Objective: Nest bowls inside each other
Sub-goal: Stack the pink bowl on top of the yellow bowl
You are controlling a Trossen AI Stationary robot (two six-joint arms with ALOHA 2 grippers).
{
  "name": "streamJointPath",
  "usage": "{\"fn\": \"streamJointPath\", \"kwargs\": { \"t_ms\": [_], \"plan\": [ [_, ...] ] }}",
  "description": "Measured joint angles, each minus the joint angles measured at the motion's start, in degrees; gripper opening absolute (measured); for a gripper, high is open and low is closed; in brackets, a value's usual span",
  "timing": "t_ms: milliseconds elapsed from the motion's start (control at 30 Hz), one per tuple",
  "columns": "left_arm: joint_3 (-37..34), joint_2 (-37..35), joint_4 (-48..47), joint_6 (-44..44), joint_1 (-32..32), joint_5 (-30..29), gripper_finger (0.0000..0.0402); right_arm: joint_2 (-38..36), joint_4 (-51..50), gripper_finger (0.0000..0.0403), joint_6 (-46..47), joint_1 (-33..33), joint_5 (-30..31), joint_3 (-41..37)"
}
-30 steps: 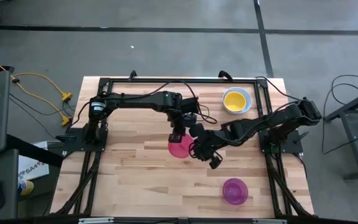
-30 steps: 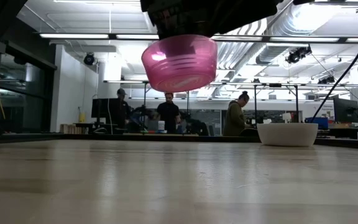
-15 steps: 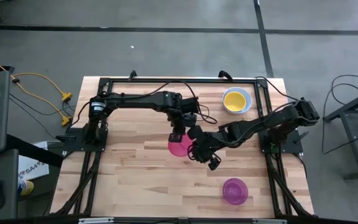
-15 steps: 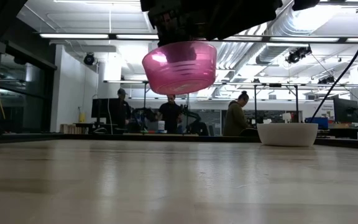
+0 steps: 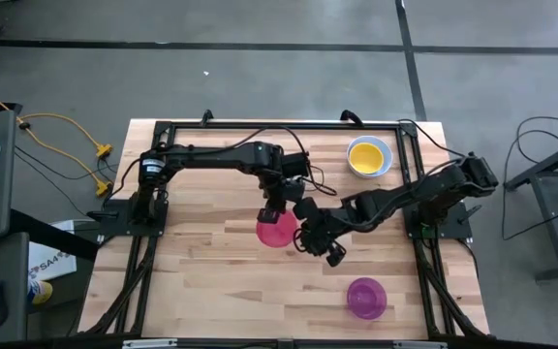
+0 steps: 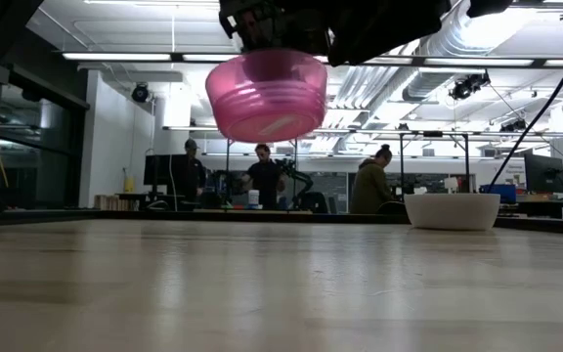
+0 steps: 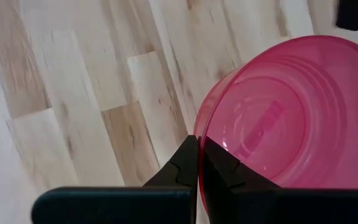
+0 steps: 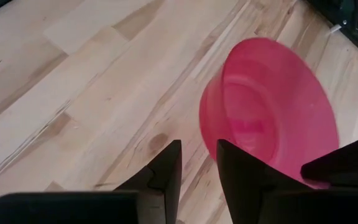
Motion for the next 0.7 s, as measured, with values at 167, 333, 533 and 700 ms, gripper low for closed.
{"fn": "streamJointPath", "kwargs": {
  "t_ms": [167, 333, 533, 700],
  "plan": [
    [1.82, 0.0, -0.56, 1.71, -0.02, 0.5, 0.0, -0.01, -0.11, 0.0094, -0.27, 0.62, 0.06, 0.0],
    [2.89, 0.0, -1.2, 2.12, -0.07, 1.55, 0.0, 0.0, -0.81, 0.0094, -0.32, 0.66, 1.29, -0.02],
    [2.87, 0.0, -1.51, 3.21, -0.42, 1.9, 0.0, 0.02, -0.65, 0.0094, -0.3, 0.77, 1.14, -0.02],
    [2.87, 0.0, -1.19, 4.03, -0.98, 1.99, 0.0, 0.02, -0.07, 0.0094, -0.3, 0.81, 0.91, -0.02]
  ]
}}
